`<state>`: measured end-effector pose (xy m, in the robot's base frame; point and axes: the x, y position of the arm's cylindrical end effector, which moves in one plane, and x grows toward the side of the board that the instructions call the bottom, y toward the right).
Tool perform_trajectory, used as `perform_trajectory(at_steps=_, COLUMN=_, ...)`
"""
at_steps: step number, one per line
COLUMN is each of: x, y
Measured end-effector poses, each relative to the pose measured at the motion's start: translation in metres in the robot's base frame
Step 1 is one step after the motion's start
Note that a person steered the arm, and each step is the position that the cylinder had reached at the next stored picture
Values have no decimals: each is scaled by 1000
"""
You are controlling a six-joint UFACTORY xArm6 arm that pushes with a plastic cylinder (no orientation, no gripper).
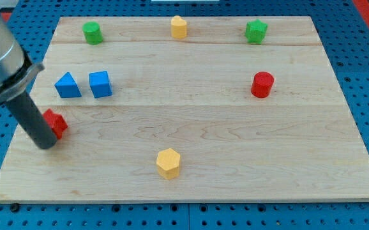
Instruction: Move red star into blue triangle
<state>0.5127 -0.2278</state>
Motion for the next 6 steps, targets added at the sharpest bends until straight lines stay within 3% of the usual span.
perform_trajectory(at_steps=3, x=-57, y=0)
perform_trajectory(at_steps=5, x=-51, y=-18)
perform_trajectory(at_steps=6, x=-37, y=-57)
